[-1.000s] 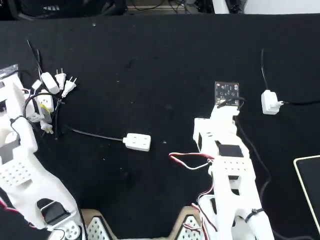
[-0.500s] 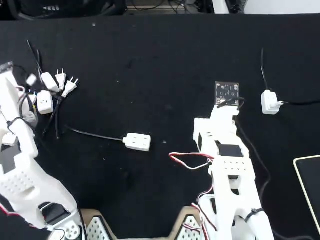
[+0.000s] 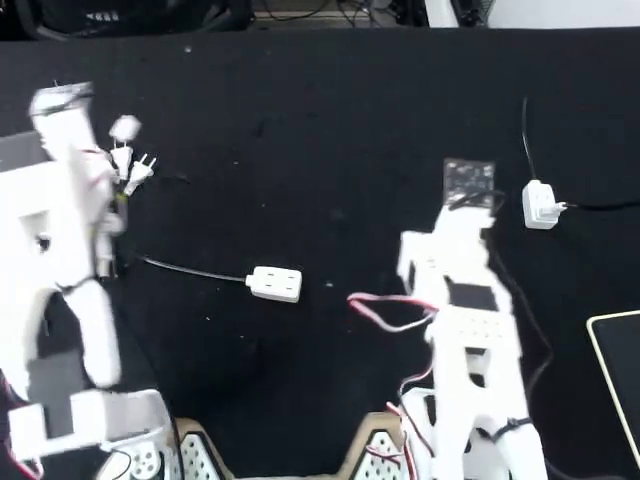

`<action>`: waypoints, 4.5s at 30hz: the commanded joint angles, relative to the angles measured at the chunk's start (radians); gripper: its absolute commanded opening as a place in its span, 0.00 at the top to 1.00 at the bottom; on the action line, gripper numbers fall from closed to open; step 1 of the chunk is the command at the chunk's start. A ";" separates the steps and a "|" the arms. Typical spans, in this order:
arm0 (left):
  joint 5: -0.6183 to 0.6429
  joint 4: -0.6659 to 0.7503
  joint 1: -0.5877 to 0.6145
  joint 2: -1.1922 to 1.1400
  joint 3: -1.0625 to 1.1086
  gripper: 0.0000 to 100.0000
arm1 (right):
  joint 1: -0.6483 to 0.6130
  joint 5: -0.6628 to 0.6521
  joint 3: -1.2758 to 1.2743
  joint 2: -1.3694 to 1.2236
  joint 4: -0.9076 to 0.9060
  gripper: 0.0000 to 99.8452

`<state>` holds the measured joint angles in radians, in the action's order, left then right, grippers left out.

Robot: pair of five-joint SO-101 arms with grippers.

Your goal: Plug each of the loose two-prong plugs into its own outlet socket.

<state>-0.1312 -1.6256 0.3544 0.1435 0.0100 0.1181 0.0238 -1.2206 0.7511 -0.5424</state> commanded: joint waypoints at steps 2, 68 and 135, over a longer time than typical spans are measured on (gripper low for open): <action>0.040 0.031 -0.334 0.198 0.099 0.97 | 0.114 0.000 0.260 0.004 -0.295 0.97; 0.322 0.918 -0.157 0.345 1.018 0.73 | -0.407 -1.456 0.183 -0.005 -0.615 0.73; 0.315 0.911 -0.154 0.354 1.017 0.73 | -0.428 -1.059 0.328 -0.466 -0.428 0.87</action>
<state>0.1818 -0.7219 0.1887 0.4641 1.0303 -0.3376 -1.0180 -0.9030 0.3122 -1.0411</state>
